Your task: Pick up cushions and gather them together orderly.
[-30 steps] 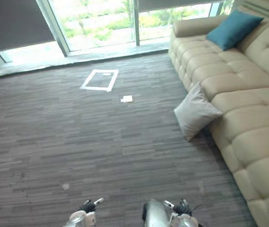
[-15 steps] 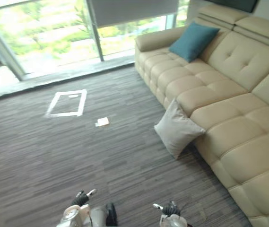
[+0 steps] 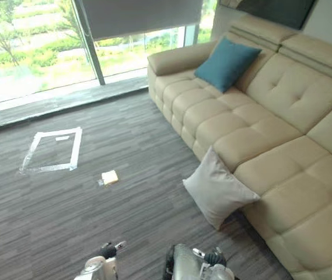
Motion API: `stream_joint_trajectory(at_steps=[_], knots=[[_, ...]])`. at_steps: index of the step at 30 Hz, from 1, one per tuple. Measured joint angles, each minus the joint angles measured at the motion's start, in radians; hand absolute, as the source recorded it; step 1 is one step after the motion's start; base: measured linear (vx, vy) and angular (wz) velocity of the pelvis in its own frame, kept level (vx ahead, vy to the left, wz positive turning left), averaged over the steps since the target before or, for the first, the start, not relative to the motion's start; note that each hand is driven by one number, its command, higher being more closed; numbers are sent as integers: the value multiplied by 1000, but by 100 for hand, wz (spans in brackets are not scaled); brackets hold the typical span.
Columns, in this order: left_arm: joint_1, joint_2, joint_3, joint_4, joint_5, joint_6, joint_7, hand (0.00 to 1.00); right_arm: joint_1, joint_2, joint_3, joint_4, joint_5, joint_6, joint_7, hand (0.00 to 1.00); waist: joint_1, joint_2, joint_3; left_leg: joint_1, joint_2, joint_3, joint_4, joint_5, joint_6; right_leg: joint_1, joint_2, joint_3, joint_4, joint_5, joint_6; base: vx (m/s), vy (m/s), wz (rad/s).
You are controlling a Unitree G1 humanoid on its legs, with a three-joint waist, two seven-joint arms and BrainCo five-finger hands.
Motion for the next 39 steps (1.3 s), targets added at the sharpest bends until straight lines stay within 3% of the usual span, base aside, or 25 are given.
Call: stream_joint_trajectory(at_steps=[2,3,6,8,11,13,14,15,16,17,18,20,21,23,24,25,27,29,30,31,33,34,36,38,39], knots=[[13,1,31,-7,4,1,-1,0,-3,-1,9,-6,1,6,0,0,10,32,5,-161,99,-63,406,85,-154,95,61,15,-75,-7,-21,548,-207,-45],[18,2,36,-16,5,0,0,0,-6,0,15,-5,1,6,-1,0,14,35,8,-193,121,-61,497,98,-161,139,80,30,-98,-14,-31,420,-85,-87],[30,5,52,-41,3,-3,0,0,-13,3,63,4,3,8,-2,0,20,27,11,-307,149,-51,569,64,-85,257,123,110,-191,-21,-41,422,-36,-92],[27,2,61,-58,-5,-8,1,0,-29,13,64,16,3,12,-3,0,28,15,14,-382,146,-35,442,35,-34,301,131,197,-230,-28,-23,309,48,-117],[18,-3,66,-56,-6,-11,2,0,-32,16,64,31,3,13,-9,0,34,10,17,-457,102,-119,243,31,-29,352,130,310,-265,-48,11,364,156,-118],[12,-3,67,-55,-7,-13,2,0,-31,17,80,34,3,15,-14,0,51,6,18,-474,52,-240,100,47,-50,384,128,400,-275,-81,46,374,266,-118],[11,-2,67,-54,-7,-14,2,0,-31,17,90,34,3,15,-14,0,52,5,18,-477,37,-276,59,60,-44,390,128,433,-270,-98,62,411,319,-112],[12,-2,68,-52,-7,-17,2,0,-29,17,101,34,3,14,-14,0,53,7,17,-472,31,-295,18,83,-15,398,130,468,-261,-119,78,455,370,-123],[12,-2,71,-46,-7,-19,2,0,-28,16,104,36,3,13,-13,0,59,15,5,-460,34,-290,-5,115,-42,393,135,520,-218,-157,104,479,401,-138],[9,10,90,-40,-7,-20,6,0,-19,31,106,43,3,15,-13,0,67,-25,-12,-447,21,-219,1,93,-22,366,114,570,-156,-172,137,466,391,-131],[9,14,99,-36,-6,-19,9,0,-14,45,105,40,3,14,-12,0,67,-42,-24,-439,16,-183,-6,84,-11,331,102,581,-115,-160,163,415,377,-124],[1,27,98,-32,-6,-17,14,0,-24,70,103,33,3,14,-12,0,71,-59,-16,-359,8,-75,-75,68,16,189,88,555,97,-96,282,372,392,-133],[-1,28,97,-24,-6,-16,15,0,-29,70,103,34,3,14,-12,0,70,-58,-16,-333,9,-48,-95,68,17,167,80,524,138,-93,288,290,340,-124],[-9,30,95,4,-6,-9,25,0,-36,70,103,28,3,7,-12,0,71,-38,-5,-248,11,10,-144,68,17,122,24,369,200,-95,273,181,213,-103],[-8,29,88,6,-7,-7,29,0,-47,70,103,31,2,3,-12,0,73,-32,-1,-187,14,61,-188,68,17,98,-9,253,197,-105,226,202,176,-109],[-11,32,79,6,-7,-7,30,0,-50,74,103,32,1,2,-12,0,72,-29,-1,-151,14,84,-225,68,17,76,-21,171,173,-114,193,203,148,-97],[-18,39,36,9,-6,-8,28,0,-58,74,89,30,1,-5,-12,0,69,-31,-1,-137,14,117,-268,68,17,10,-15,85,94,-106,170,199,47,-58],[-36,48,-13,42,-5,-8,27,0,-72,68,59,40,1,-5,-13,0,64,-30,2,-134,11,121,-284,68,16,-28,0,43,-32,-44,127,228,-47,-26],[-33,51,-24,54,-4,-7,25,0,-68,64,45,50,1,-5,-13,0,60,-44,3,-118,-8,120,-284,68,16,-9,2,37,-141,61,82,285,-106,-14],[-36,41,-17,55,3,-8,23,0,-74,55,26,52,0,-6,-13,0,57,-32,22,-78,-8,112,-285,62,4,17,4,45,-143,88,54,290,-98,-17],[-40,5,-14,55,8,-9,19,0,-72,14,5,52,0,-10,-14,0,55,19,21,-60,10,114,-277,92,-44,39,19,41,-152,76,45,265,-102,-23],[-41,7,-23,55,14,-9,13,0,-73,3,1,58,0,-6,-15,0,52,32,21,-61,15,113,-264,109,-71,47,23,42,-157,69,39,311,-149,-18],[-41,6,-22,50,14,-8,12,0,-64,-1,-13,68,0,-4,-15,0,43,30,24,-94,37,103,-144,118,-85,89,26,39,-182,58,35,255,-146,0],[-26,9,-22,25,14,-9,5,0,-36,-1,-4,68,1,1,-18,0,43,7,38,-209,118,65,217,147,-106,195,33,47,-245,41,34,188,-150,-1],[-20,10,-21,7,14,-11,2,0,-36,-1,-4,68,1,1,-18,0,47,4,39,-244,136,49,308,130,-105,216,38,56,-258,38,31,110,-83,-33]])
